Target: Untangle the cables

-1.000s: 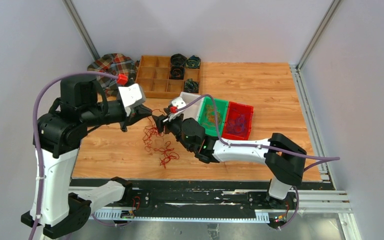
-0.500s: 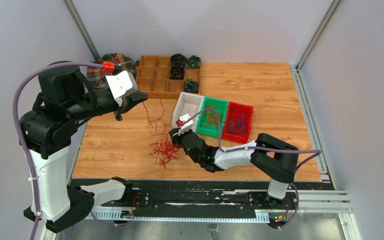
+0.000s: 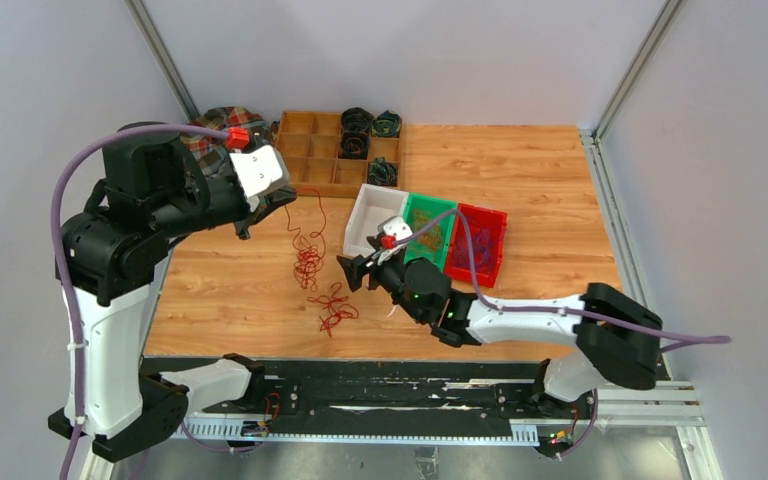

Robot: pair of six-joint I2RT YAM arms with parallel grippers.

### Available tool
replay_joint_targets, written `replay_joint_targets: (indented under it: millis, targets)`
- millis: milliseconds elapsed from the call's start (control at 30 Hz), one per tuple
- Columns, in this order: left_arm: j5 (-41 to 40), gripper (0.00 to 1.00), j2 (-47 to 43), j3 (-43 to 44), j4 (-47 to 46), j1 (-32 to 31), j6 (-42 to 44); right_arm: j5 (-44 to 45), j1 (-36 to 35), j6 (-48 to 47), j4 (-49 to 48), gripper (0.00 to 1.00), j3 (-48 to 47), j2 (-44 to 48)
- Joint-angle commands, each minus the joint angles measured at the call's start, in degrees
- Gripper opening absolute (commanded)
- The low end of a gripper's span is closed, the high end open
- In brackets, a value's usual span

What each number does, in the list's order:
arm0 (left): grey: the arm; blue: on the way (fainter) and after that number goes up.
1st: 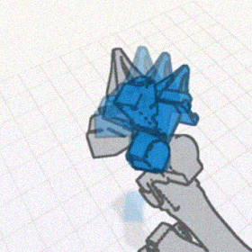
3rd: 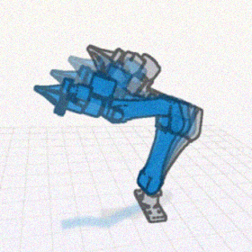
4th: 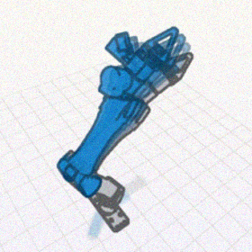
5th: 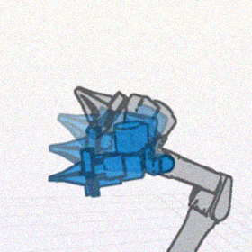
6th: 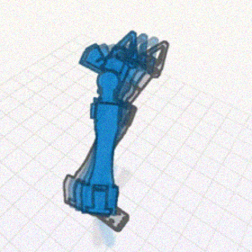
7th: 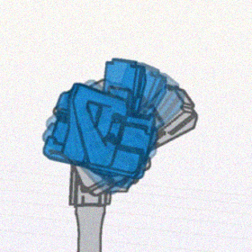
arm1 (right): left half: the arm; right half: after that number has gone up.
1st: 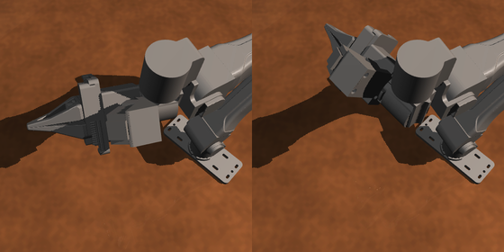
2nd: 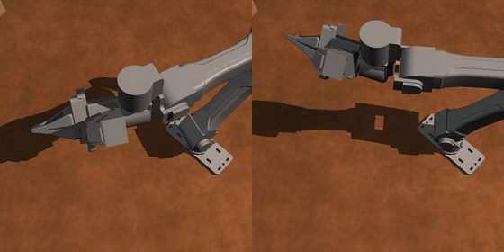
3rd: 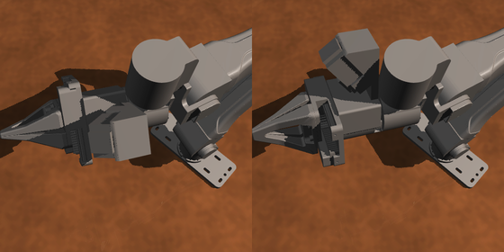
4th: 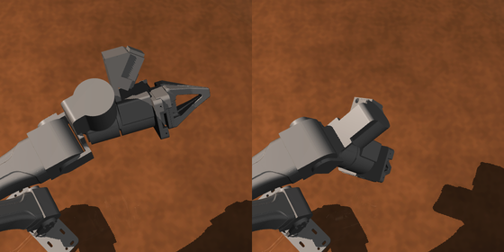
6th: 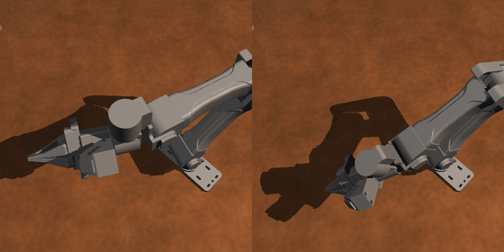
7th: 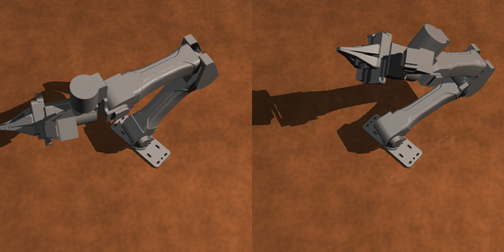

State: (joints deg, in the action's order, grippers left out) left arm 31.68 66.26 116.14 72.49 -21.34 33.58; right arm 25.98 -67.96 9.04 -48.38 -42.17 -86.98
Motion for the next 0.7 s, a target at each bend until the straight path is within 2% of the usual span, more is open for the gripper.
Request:
replay_joint_targets:
  millis: [0, 167, 433, 533, 667]
  targets:
    - [-0.07, 0.0, -1.25, -0.88, -0.59, 0.02, 1.57, -13.52, 0.2, -7.33, 3.92, 0.74, -4.36, 5.97]
    - [0.31, 0.0, -1.14, -0.46, -0.52, 0.06, 1.49, -26.91, 0.13, -8.69, 5.05, 0.75, -7.81, 6.57]
    - [1.5, 0.0, -1.35, 1.72, -0.58, 0.05, 0.17, -29.43, 0.19, -8.25, 5.1, 0.74, -14.68, 1.07]
    - [2.24, 0.0, -1.12, 2.81, -0.57, 0.0, -0.5, -29.47, 0.35, -6.79, 4.97, 0.7, -16.77, -1.6]
    - [3.03, 0.0, -0.47, 5.04, -0.68, 0.09, -1.97, -28.53, 1.09, -4.01, 5.92, 0.5, -19.29, -5.36]
